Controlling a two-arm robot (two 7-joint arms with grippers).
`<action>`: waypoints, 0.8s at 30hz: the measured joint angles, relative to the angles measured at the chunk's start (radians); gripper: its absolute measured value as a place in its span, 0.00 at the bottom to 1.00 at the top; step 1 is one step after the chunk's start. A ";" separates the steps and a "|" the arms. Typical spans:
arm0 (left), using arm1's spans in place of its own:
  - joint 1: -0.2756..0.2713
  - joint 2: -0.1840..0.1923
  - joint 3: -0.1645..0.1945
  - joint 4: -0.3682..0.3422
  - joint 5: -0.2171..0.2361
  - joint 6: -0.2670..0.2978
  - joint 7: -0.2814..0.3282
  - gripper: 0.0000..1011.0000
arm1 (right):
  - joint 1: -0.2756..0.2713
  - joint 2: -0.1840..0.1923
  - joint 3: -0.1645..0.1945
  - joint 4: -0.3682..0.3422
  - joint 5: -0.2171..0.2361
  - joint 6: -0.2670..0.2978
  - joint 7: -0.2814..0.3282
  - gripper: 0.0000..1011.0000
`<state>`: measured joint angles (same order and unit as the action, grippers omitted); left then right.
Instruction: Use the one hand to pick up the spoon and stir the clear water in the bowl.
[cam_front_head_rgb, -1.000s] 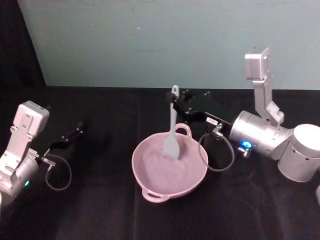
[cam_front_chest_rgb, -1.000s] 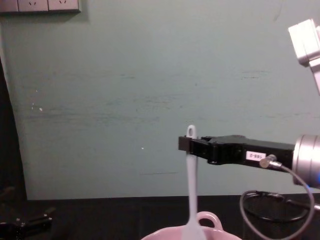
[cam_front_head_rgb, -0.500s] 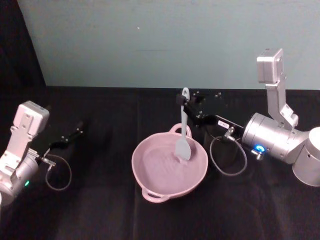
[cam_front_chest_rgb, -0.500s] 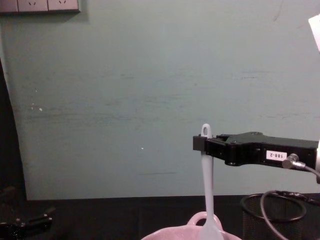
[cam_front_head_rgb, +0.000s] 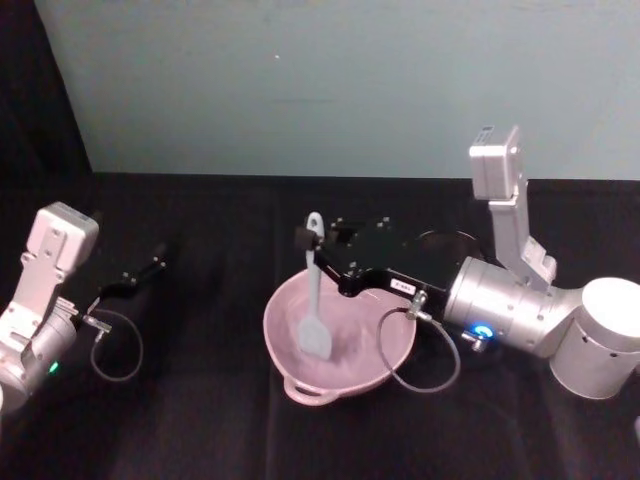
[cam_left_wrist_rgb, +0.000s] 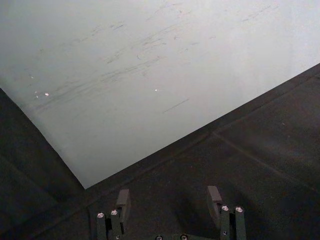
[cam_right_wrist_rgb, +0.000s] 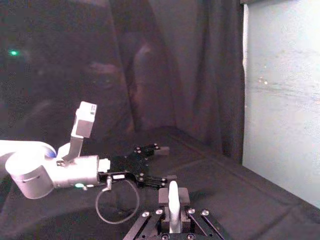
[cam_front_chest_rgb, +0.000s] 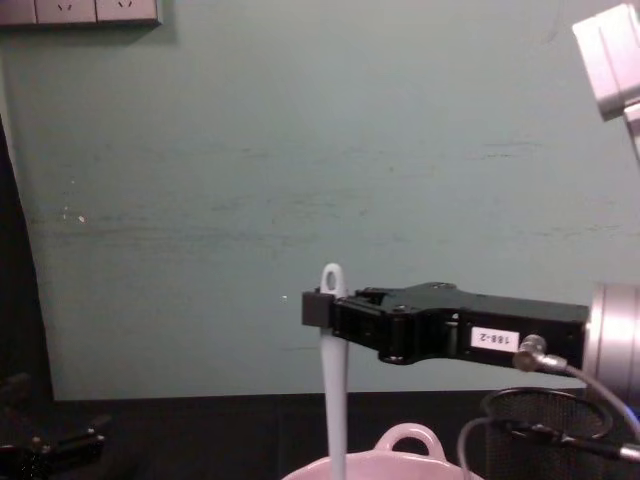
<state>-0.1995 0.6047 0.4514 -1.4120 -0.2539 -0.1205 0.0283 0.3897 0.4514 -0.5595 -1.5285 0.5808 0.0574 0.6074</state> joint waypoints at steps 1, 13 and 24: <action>0.000 0.000 0.000 0.000 0.000 0.000 0.000 0.99 | 0.003 -0.007 -0.003 0.007 0.005 0.000 0.001 0.11; 0.000 0.000 0.000 0.000 0.000 0.000 0.000 0.99 | 0.066 -0.060 0.007 0.139 0.040 -0.021 0.005 0.11; 0.000 0.000 0.000 0.000 0.000 0.000 0.000 0.99 | 0.062 -0.022 0.054 0.151 0.004 -0.044 -0.056 0.11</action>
<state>-0.1995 0.6047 0.4514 -1.4120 -0.2539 -0.1205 0.0283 0.4522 0.4289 -0.5051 -1.3771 0.5844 0.0136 0.5516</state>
